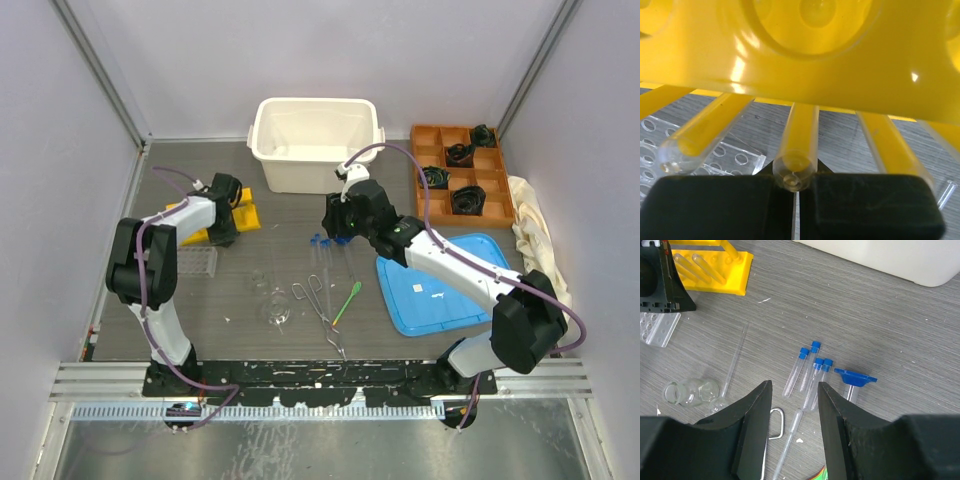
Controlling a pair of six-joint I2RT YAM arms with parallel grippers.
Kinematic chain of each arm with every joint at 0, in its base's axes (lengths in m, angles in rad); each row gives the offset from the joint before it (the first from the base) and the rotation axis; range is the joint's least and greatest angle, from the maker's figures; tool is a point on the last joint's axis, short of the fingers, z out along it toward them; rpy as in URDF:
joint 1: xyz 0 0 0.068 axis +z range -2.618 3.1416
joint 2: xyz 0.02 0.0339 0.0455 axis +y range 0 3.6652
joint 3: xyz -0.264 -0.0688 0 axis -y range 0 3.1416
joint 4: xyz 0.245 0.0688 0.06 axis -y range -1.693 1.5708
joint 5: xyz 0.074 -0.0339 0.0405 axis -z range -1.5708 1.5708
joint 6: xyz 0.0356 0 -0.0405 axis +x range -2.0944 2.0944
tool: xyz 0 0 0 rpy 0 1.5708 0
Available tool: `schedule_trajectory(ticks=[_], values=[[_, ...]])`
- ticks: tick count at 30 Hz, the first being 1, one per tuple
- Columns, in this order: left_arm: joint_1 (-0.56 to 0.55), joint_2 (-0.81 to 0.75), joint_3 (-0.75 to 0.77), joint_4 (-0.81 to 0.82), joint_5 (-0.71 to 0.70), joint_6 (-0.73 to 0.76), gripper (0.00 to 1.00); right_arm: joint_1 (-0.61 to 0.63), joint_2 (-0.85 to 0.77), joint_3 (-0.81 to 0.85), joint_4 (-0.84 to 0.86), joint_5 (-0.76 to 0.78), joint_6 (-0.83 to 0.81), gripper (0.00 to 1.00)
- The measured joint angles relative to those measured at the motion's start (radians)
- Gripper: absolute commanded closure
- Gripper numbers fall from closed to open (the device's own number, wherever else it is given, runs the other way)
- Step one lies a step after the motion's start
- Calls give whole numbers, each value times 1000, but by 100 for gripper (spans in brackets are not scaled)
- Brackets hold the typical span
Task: Organize the chemistry lab equipment
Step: Move the test tube rack to the corner of the board.
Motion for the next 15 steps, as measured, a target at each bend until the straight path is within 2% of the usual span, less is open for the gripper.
schedule_trajectory(ticks=[7,15], values=[[32,16,12,13,17,0,100,-2,0,0,0,0,-3,52],[77,85,107,8,35,1,100,-8,4,0,0,0,-6,52]])
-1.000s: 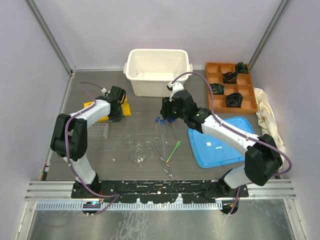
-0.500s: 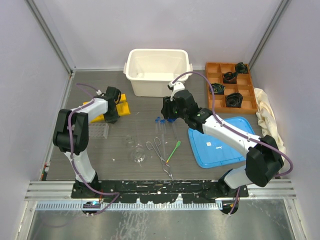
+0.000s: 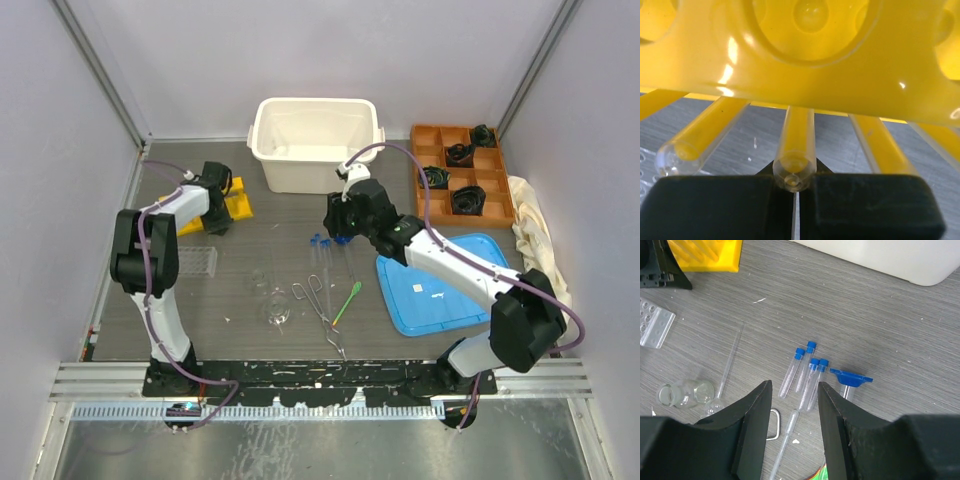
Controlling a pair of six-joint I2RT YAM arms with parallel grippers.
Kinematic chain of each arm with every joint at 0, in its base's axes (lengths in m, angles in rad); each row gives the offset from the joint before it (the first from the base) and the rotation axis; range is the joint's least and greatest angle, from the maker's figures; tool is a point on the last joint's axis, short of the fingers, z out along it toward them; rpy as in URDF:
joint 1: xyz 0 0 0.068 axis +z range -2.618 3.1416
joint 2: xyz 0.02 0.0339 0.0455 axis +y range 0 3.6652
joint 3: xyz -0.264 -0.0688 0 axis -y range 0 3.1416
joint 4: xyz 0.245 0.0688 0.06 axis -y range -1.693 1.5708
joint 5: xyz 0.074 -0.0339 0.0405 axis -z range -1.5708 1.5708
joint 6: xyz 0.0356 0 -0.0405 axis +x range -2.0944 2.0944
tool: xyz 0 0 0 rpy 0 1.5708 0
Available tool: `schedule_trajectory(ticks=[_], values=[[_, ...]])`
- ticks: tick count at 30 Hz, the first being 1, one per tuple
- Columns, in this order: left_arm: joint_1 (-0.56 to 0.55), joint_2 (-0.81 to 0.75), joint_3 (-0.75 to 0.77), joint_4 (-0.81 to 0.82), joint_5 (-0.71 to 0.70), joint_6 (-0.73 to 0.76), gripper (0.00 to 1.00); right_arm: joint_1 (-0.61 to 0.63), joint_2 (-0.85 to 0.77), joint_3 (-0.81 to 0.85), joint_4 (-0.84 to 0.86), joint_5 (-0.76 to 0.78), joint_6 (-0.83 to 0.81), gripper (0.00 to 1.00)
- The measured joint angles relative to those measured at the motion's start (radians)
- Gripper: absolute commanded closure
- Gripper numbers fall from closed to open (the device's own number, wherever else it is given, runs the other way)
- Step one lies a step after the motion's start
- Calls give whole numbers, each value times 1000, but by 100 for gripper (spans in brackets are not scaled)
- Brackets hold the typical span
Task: Organize the chemistry lab equipment
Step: Move the test tube rack to the corner of the board.
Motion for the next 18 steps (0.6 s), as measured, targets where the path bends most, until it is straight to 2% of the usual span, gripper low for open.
schedule_trajectory(ticks=[12,18], values=[[23,169,253,-48,15,49,100,-7,46,0,-1,0,-7,52],[28,163,251,-49,37,51,100,-11,47,1,-1,-1,-7,52]])
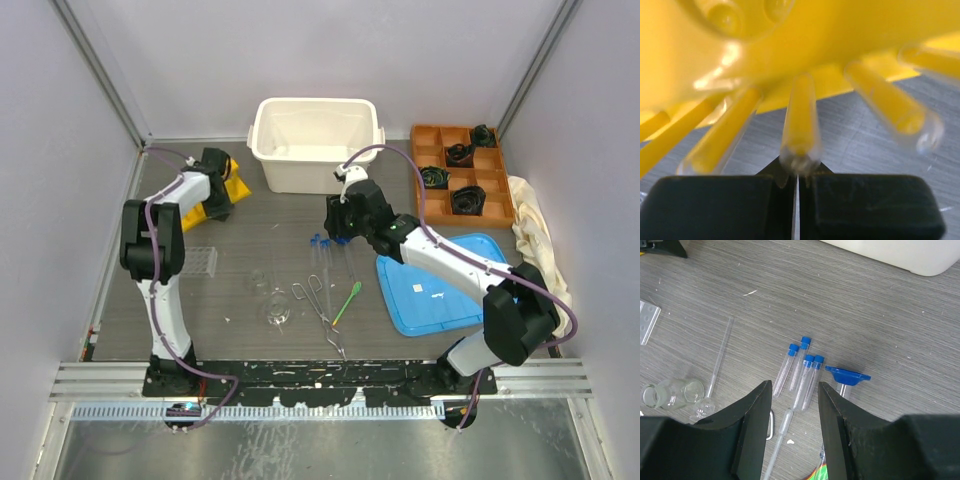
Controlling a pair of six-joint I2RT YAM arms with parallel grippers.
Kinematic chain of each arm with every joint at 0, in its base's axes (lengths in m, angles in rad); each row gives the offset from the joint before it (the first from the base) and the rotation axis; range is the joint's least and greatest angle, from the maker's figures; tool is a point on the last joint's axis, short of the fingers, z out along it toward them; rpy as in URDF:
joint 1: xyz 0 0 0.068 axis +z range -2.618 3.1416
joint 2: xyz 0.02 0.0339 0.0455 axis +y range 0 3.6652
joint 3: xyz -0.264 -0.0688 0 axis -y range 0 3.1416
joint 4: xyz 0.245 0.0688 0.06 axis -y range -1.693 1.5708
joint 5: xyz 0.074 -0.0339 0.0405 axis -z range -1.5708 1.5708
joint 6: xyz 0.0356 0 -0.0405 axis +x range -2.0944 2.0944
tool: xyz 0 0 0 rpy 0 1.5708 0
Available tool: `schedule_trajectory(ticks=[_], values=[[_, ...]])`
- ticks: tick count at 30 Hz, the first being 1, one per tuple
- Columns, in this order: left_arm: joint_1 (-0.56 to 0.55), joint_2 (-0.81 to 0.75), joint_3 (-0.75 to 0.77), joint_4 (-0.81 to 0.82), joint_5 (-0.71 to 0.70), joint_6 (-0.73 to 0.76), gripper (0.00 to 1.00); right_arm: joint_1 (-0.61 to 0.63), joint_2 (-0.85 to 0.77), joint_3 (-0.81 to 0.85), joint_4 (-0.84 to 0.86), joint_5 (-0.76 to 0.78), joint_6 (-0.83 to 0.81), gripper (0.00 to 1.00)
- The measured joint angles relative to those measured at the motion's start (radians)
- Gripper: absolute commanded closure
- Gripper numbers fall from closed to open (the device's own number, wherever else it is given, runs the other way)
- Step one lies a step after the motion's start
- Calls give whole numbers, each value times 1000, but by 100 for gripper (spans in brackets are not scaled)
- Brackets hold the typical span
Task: Organize the chemistry lab equipment
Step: Move the test tube rack to the corner of the board.
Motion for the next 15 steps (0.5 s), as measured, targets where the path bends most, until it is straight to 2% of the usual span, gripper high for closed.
schedule_trajectory(ticks=[4,9,15], values=[[0,-66,-59,-6,27,-3,99,0,2,0,0,-6,0,52],[0,-232,-139,-30,40,-5,98,0,2,0,1,-20,2,52],[1,-337,-148,-59,-20,0,99,0,1,-4,15,-38,18,52]])
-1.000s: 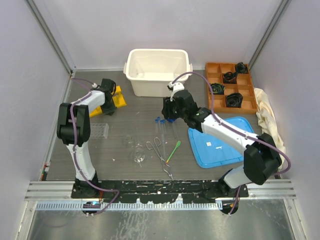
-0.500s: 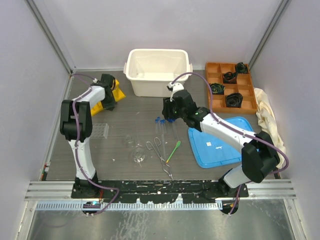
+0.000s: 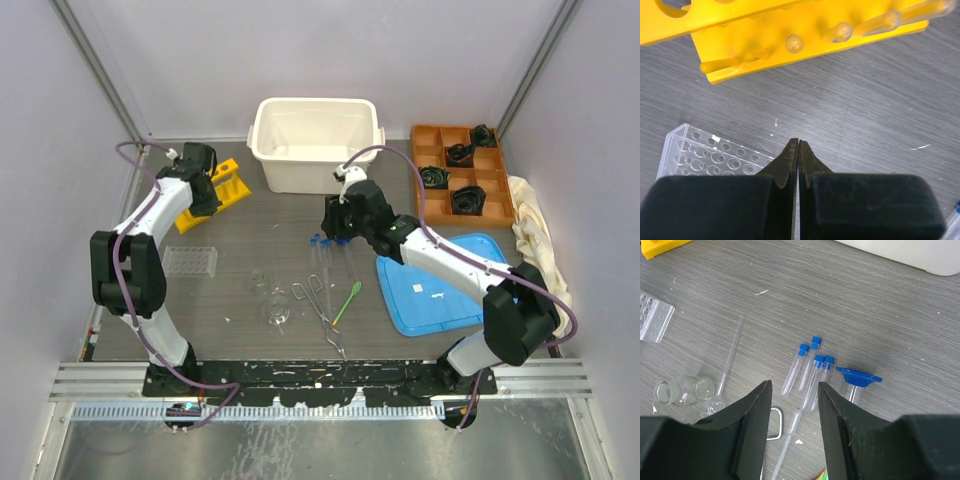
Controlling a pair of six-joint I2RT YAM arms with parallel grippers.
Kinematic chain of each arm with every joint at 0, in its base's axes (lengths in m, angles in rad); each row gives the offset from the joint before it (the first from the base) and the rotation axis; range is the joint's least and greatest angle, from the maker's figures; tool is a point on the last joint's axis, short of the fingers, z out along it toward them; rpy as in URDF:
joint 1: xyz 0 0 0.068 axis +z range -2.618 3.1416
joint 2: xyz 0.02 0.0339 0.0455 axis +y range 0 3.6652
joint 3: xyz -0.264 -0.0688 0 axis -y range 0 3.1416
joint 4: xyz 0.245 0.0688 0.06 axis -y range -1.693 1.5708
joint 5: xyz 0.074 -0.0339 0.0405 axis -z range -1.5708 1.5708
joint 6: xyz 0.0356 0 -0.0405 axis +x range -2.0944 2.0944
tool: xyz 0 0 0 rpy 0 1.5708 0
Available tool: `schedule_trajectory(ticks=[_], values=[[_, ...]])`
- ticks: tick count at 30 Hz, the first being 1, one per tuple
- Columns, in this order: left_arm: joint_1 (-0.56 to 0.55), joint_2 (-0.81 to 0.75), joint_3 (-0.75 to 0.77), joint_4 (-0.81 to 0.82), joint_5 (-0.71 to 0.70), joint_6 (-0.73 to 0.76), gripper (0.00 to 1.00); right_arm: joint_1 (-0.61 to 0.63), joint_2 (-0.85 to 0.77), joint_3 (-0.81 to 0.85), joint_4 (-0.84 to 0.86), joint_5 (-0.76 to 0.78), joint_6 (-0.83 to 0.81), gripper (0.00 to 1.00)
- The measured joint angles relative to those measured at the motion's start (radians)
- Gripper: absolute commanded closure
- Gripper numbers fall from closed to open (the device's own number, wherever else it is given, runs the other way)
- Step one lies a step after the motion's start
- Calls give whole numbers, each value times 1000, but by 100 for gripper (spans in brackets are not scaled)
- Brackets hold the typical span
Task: Organize the chemistry lab equipment
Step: Move the test tube rack to the corner of the board.
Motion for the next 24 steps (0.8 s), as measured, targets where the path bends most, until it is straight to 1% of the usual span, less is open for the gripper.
schedule_trajectory(ticks=[7,15,24], values=[[32,53,0,-48,-27,1,100,0,-39,-26,8,-4,6,52],[97,89,-3,-55,-33,0,100,0,-64,-37,19,-6,14,52],[137,236,25,-53,-22,1,100,0,-66,-55,20,-6,20,52]])
